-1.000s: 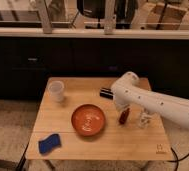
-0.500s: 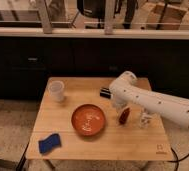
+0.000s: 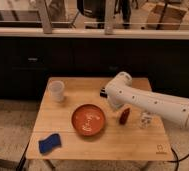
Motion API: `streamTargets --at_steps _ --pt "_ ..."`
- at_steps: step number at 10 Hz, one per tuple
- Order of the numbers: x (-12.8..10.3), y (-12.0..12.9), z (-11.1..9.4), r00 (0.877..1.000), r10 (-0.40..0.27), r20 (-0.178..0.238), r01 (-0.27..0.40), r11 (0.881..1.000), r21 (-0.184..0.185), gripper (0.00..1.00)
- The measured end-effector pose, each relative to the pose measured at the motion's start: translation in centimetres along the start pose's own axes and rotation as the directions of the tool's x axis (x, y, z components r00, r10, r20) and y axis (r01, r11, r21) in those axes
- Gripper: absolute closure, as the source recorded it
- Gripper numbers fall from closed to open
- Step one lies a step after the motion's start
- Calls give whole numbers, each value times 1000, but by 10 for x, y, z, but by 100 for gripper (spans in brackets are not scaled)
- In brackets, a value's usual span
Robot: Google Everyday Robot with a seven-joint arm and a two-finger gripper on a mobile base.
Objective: Place the pepper in the ceramic bowl
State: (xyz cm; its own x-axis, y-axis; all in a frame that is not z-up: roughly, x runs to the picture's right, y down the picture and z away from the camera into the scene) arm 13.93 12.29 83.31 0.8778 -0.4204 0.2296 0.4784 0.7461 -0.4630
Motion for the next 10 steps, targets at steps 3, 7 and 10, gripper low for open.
streamTargets --at_steps 3,7,10 --pt "23 10 2 1000 5 11 -5 1000 14 47" --pt "14 8 4 1000 17 22 -17 1000 21 20" --pt "14 9 9 1000 -17 11 17 1000 6 43"
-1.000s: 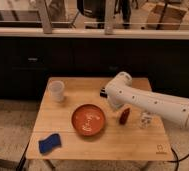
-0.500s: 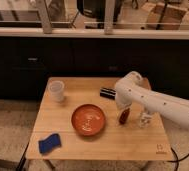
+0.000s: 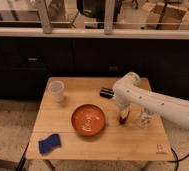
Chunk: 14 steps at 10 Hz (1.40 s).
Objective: Place the pepper in the ceramic bowl
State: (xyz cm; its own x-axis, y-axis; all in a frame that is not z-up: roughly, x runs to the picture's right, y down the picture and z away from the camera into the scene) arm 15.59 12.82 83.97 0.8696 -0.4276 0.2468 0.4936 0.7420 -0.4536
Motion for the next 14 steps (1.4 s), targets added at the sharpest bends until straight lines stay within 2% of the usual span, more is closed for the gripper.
streamTargets --at_steps 2,3,4,5,7,8,9,10,11,12,13,14 --pt "-13 -7 -3 1000 -6 0 6 1000 6 58" --pt "-24 -15 -2 1000 -6 4 6 1000 7 57" --pt "-25 -16 -1 1000 -1 6 1 1000 8 52" --pt "-25 -16 0 1000 0 8 0 1000 7 42" --pt "-10 -9 3 1000 -3 14 3 1000 12 22" --pt "1 -3 4 1000 -4 13 3 1000 11 20" --pt "16 6 3 1000 -4 10 4 1000 9 23" --pt "21 9 3 1000 -4 15 4 1000 10 29" --pt "23 9 2 1000 -3 16 3 1000 11 29" --pt "21 8 2 1000 -3 18 3 1000 12 25" --pt "15 2 2 1000 2 25 -2 1000 20 20" --pt "9 -7 4 999 3 32 -4 1000 26 21"
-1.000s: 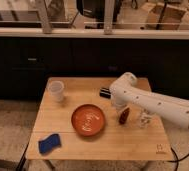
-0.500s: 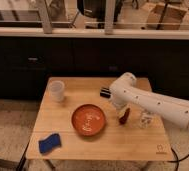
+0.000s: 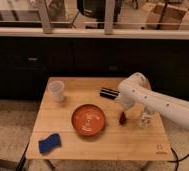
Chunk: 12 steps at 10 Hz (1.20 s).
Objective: Place the pepper in the ceramic bowl
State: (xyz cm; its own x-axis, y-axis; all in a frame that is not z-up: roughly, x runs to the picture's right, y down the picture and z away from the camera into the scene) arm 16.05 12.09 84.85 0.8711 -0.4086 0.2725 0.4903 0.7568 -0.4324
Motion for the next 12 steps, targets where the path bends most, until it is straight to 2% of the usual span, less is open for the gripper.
streamTargets --at_steps 1,2,3,4,5,6,7,9,11,12 --pt "-3 -8 2 1000 -4 0 4 1000 1 25" --pt "-5 -9 4 1000 -9 1 9 1000 -3 34" --pt "-2 0 5 1000 -10 -4 10 1000 -13 44" --pt "3 9 4 1000 -13 -8 13 1000 -18 49" --pt "10 21 3 1000 -14 -8 14 1000 -20 50" --pt "17 29 3 1000 -11 -11 11 1000 -22 46" --pt "17 33 3 1000 -8 -6 8 1000 -20 36" --pt "19 24 6 1000 -4 4 4 1000 -8 20" --pt "21 8 9 1000 -16 6 16 1000 -3 23" --pt "15 6 8 1000 -29 3 29 1000 -11 32"
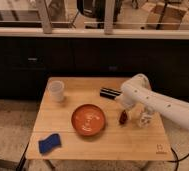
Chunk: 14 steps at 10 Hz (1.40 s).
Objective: Place the pepper in the ceramic bowl
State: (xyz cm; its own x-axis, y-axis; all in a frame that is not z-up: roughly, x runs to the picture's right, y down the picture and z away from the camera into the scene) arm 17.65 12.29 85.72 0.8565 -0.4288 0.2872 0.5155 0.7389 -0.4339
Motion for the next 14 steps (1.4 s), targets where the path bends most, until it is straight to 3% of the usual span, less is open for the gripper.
streamTargets --at_steps 3,4,5,8,10,11,14 --pt "-25 12 -9 999 -44 -13 43 999 -11 62" --pt "-27 14 -9 999 -40 -12 40 999 -10 64" --pt "-26 14 -6 999 -33 -10 33 999 -9 62" --pt "6 25 0 1000 -18 -6 18 1000 -9 39" --pt "14 30 0 1000 -24 -3 24 1000 -12 38" --pt "10 30 -1 999 -33 -2 33 999 -14 43" --pt "-23 12 -5 998 -56 -6 56 998 -14 73"
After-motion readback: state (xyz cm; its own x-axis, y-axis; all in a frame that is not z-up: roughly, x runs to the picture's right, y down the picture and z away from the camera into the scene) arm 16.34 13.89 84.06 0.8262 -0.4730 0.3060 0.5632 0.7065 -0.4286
